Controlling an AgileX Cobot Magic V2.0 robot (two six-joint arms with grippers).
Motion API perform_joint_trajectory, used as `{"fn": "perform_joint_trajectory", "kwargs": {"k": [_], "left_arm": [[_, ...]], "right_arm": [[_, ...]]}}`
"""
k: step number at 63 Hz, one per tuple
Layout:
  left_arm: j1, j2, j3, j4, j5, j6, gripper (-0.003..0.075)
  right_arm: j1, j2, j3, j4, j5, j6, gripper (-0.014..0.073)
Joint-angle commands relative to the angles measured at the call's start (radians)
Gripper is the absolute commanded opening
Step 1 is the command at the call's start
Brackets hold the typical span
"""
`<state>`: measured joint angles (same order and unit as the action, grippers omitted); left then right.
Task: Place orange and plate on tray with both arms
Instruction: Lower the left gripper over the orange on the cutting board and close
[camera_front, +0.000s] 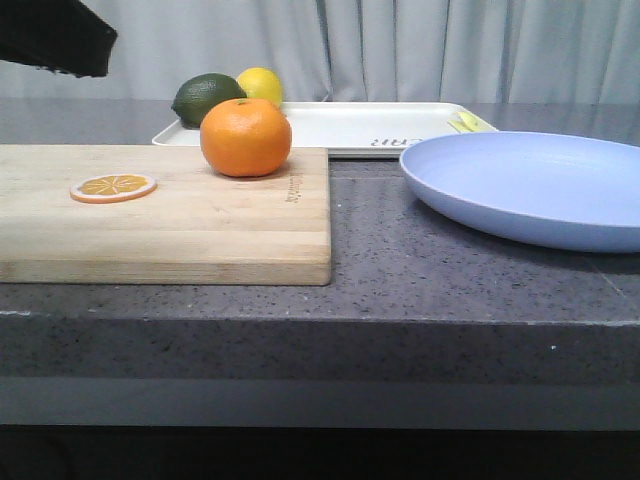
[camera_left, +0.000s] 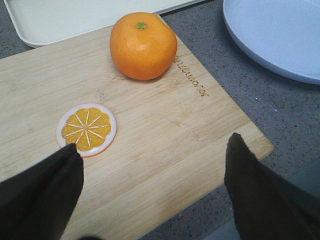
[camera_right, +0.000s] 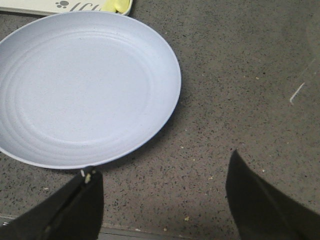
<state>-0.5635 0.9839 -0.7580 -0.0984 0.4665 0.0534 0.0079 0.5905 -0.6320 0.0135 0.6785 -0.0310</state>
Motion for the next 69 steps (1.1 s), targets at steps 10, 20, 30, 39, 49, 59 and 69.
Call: {"fn": "perform_joint_trajectory", "kwargs": {"k": [10,20,30,39,49,59,69], "left_arm": [[-0.007,0.131,-0.153,0.023,-0.088,0.001,0.0655],[-0.007,0.240,-0.247,0.049,-0.088,0.001,0.0655],[-0.007,0.356,-0.339,0.075,-0.088,0.001,0.0655],[-0.007,0.459,-0.422,0.078,-0.086,0.001,0.0655],[-0.007,0.566,-0.508,0.098,-0.074,0.001,0.0655],[-0.007,0.654,-0.576,0.106,-0.065,0.001,0.0655],[-0.007,0.716,-0.624,0.106,-0.065,0.001,0.0655]], "right_arm": [[0.000,0.008,-0.030,-0.003,-0.060,-0.005,0.0531],[0.000,0.008,-0.030,-0.003,-0.061,-0.005,0.0531],[0.000,0.008,-0.030,-0.003,-0.061,-0.005,0.0531],[0.000,0.008,-0.030,-0.003,-0.061,-0.005,0.0531],[0.000,0.008,-0.030,-0.003,-0.061,-0.005,0.0531],[0.000,0.008,-0.030,-0.003,-0.061,-0.005,0.0531],[0.000,0.008,-0.030,-0.003,-0.061,-0.005,0.0531]]}}
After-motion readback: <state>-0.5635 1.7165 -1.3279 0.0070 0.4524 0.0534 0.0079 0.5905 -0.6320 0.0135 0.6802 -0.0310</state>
